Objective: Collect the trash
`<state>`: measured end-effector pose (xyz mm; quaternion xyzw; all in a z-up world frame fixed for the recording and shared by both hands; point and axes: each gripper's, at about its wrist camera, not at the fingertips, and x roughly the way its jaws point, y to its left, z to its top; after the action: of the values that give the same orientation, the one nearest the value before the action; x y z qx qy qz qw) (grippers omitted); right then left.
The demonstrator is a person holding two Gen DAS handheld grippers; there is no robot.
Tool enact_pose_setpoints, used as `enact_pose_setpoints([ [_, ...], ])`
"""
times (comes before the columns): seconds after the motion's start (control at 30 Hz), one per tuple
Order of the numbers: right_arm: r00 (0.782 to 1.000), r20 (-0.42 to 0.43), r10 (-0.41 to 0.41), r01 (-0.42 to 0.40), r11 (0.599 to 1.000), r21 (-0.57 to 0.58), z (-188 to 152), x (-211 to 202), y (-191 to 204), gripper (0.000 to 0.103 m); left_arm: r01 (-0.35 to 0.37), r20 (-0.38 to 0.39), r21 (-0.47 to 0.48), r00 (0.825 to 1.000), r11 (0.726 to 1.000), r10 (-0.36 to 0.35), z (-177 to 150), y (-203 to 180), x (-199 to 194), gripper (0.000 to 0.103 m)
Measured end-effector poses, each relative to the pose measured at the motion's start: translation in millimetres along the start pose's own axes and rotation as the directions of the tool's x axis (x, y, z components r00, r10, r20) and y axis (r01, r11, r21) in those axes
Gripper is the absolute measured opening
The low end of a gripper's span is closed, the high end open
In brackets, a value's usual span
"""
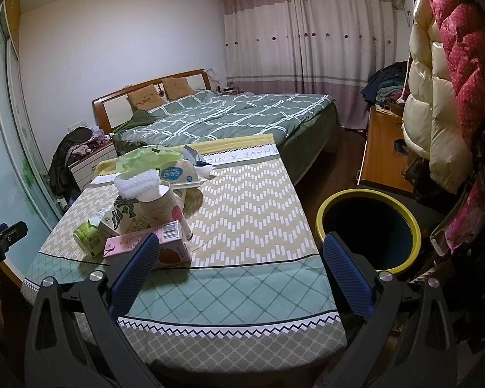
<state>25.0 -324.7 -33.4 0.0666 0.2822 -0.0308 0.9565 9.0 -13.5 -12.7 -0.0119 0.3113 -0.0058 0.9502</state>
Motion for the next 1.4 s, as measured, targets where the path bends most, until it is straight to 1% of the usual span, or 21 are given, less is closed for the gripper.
enact_pose_setpoints([
  [1.03, 1.000, 0.000, 0.002, -0.002, 1.000, 0.000, 1, 2, 1, 0.097, 0.000, 0.000, 0.001, 1.000, 1.000, 0.000, -1, 0, 1, 0.099],
  [1.2, 1.000, 0.004, 0.023, -0.023, 1.000, -0.021, 3, 10, 9, 0.097, 0.002, 0.014, -0.005, 1.000, 1.000, -0.002, 1, 0, 5, 0.099],
  [1.4, 0.997, -0.014, 0.079, -0.080, 0.994, -0.072, 11, 34, 34, 0.097, 0.004, 0.008, -0.002, 1.000, 1.000, -0.004, 4, 0, 14, 0.099],
])
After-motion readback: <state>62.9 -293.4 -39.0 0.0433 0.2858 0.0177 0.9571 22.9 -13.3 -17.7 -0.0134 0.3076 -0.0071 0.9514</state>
